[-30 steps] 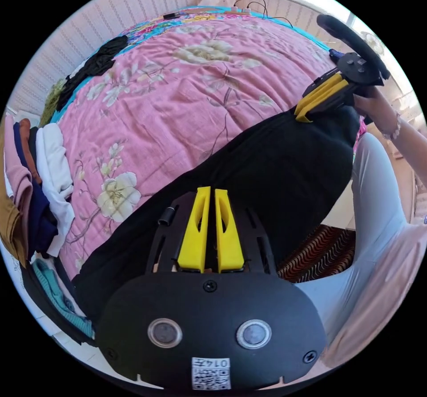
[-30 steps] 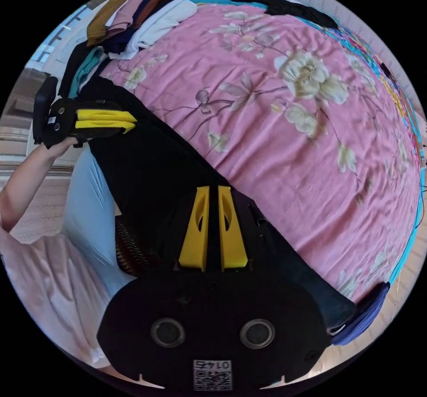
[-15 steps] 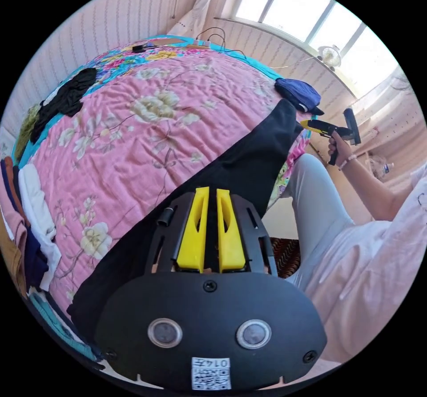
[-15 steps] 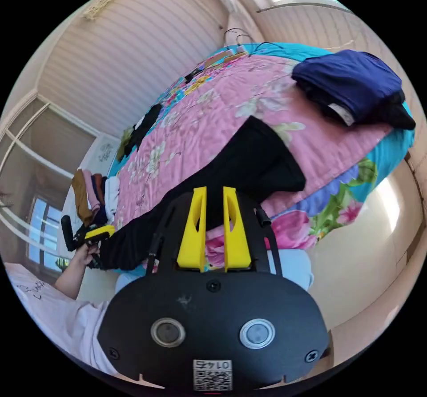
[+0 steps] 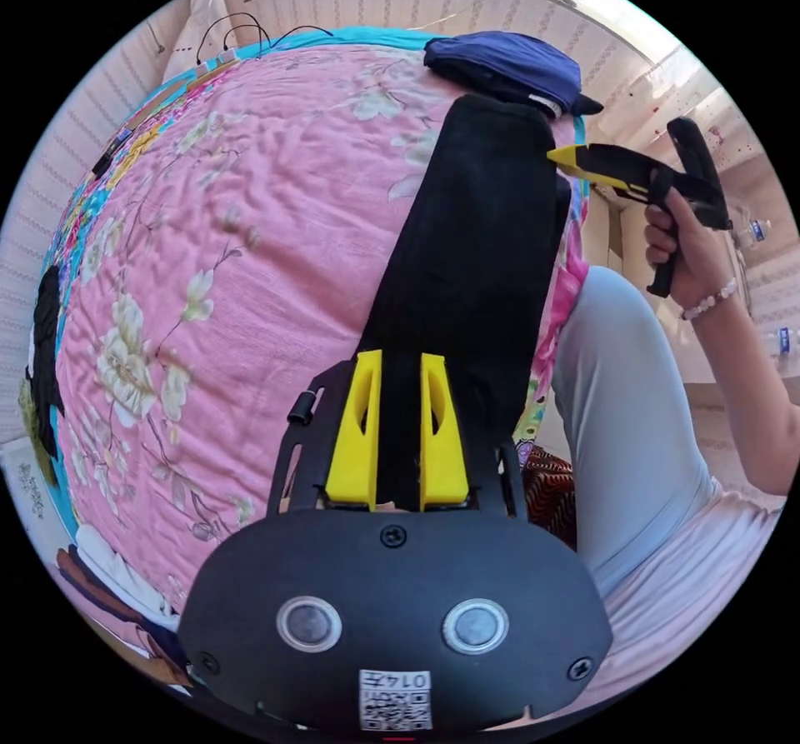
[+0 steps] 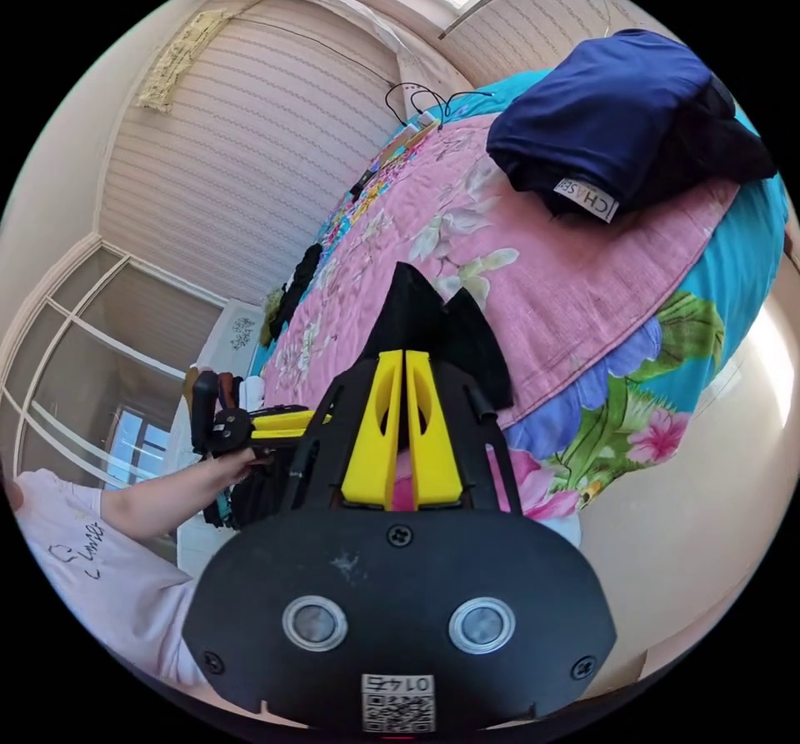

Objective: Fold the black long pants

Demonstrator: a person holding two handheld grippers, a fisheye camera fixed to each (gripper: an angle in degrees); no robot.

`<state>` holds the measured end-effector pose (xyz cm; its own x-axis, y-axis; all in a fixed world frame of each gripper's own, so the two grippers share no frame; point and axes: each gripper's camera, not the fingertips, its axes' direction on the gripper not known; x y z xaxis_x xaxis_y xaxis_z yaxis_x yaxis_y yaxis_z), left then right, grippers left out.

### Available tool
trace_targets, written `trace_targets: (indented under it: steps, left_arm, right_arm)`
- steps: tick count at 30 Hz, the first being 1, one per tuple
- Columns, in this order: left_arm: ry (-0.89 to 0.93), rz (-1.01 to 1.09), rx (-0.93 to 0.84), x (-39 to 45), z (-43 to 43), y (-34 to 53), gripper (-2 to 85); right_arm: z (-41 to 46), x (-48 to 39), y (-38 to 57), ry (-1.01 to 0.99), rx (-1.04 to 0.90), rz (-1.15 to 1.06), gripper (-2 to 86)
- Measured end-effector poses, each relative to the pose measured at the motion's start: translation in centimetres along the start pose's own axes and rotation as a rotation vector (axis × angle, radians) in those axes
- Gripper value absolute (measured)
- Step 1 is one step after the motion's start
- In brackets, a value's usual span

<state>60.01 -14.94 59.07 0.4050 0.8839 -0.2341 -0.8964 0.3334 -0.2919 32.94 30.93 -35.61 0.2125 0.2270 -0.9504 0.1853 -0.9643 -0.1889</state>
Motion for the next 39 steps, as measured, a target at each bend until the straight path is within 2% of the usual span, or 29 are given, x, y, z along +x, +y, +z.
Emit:
trace_targets:
  steps: [6,8,12,16,19,22,28,34,39]
  left_arm:
    - [0.024,0.046,0.087,1.7,-2.4,-0.7,-0.8]
    - [-0.007,0.038,0.071,1.8,-1.3,-1.1,-0.8]
    - [0.056,-0.055,0.038,1.1,0.1,-2.0,0.0]
    - [0.004,0.003,0.101,1.9,-1.4,-2.4,2.2]
    - [-0.027,0.007,0.088,1.8,-0.8,-2.8,4.8]
    - [-0.001,-0.015,-0.001,1.3,2.3,-3.2,6.4]
    - [0.017,-0.04,0.077,0.9,1.4,-2.3,0.1]
    - [-0.002,-0.028,0.123,1.4,0.0,-1.1,-0.5]
    - [0.028,-0.074,0.123,0.8,0.9,-0.6,-0.4]
  right_arm:
    - [-5.2,0.3,0.5,0.022,0.004,-0.052,0.9]
    - [-5.9,2.0,0.1,0.031,-0.007,-0.001,2.4]
    - [-6.0,5.6,-0.2,0.055,-0.043,0.099,7.5]
    - [-7.4,7.7,0.5,0.14,-0.01,0.128,9.1]
    - [-7.3,9.7,0.8,0.064,-0.001,0.171,11.2]
    - [-6.0,11.0,0.2,-0.014,-0.033,0.184,12.5]
    - [-5.5,12.9,-0.9,-0.036,-0.016,0.233,9.1]
    - [-7.7,10.9,-1.0,0.005,0.05,0.096,5.3]
    - [-8.1,10.9,-0.9,0.06,0.049,0.079,3.7]
